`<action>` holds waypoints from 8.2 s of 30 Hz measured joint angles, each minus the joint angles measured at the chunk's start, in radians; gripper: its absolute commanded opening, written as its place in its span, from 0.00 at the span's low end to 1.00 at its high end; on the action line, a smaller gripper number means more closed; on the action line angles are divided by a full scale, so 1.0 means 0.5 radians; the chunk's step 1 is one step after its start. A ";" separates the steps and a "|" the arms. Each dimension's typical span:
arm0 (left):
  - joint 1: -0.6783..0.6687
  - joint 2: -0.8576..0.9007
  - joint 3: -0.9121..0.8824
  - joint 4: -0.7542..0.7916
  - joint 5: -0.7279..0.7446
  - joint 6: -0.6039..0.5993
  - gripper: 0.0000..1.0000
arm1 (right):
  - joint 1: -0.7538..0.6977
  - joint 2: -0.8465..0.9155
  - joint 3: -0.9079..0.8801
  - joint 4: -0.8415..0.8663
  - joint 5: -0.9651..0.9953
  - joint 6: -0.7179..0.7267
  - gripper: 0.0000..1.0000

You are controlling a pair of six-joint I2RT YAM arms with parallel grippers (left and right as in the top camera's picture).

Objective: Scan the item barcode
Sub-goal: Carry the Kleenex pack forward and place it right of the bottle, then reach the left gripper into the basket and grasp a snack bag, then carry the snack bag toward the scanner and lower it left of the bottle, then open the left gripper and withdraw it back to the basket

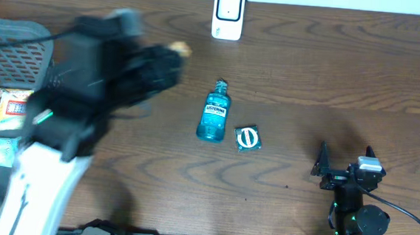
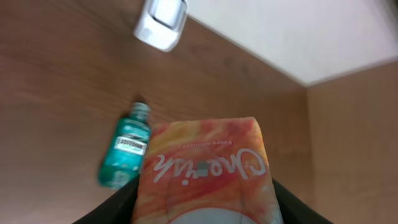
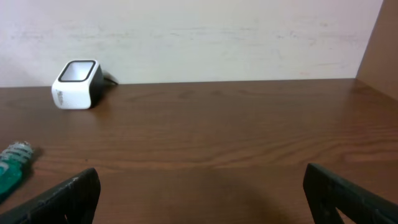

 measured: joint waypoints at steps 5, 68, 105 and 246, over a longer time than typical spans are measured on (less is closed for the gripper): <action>-0.349 0.452 -0.014 0.311 -0.174 0.000 0.52 | 0.000 0.000 0.000 -0.001 0.000 0.000 0.99; 1.830 -0.354 -0.009 -0.494 -0.971 -0.218 0.97 | 0.000 0.000 0.000 0.000 -0.001 0.000 0.99; 2.228 1.342 -0.177 -0.002 -0.080 -0.237 0.98 | 0.000 0.000 0.000 0.000 0.000 0.000 0.99; 0.130 0.680 -0.382 0.098 -0.829 -0.093 0.98 | 0.000 0.000 0.000 0.000 0.000 0.000 0.99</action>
